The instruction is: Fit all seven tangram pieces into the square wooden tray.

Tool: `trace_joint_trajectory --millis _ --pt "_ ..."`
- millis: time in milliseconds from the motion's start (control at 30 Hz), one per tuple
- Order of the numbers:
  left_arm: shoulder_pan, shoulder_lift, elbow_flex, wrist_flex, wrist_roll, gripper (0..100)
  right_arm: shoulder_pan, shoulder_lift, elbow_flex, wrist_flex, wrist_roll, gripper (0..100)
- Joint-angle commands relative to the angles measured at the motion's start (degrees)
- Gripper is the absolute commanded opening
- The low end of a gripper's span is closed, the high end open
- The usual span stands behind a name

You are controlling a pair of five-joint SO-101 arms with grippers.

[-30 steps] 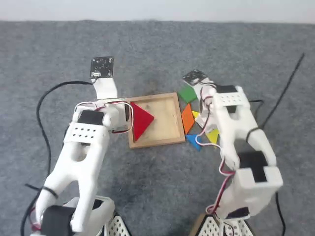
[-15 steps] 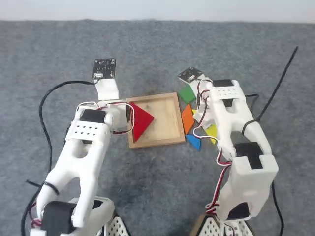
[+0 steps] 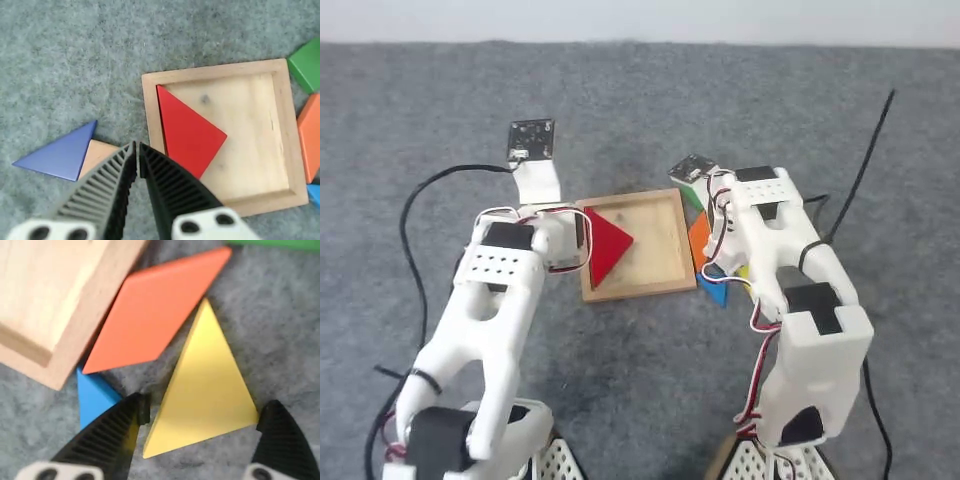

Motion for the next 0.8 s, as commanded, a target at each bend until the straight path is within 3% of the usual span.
trace_joint_trajectory --millis 0,133,333,633,767 --pt "-0.2 -0.4 -2.9 -1.0 -0.4 1 -0.5 -0.7 -1.7 1.0 0.7 32.7" --pt "-0.6 -0.4 -2.9 -1.0 -0.4 1 0.7 -0.6 -1.7 1.6 0.7 26.1" --pt "-2.0 -0.4 -3.2 -1.0 -0.4 1 2.8 2.6 -5.2 6.0 0.7 37.7" --pt "-2.0 -0.4 -3.1 -1.0 -0.4 1 3.0 17.5 -25.3 20.3 0.1 33.2" --pt "-2.0 -0.4 -3.0 -1.0 -0.4 1 3.0 19.2 -27.7 22.4 0.0 28.1"
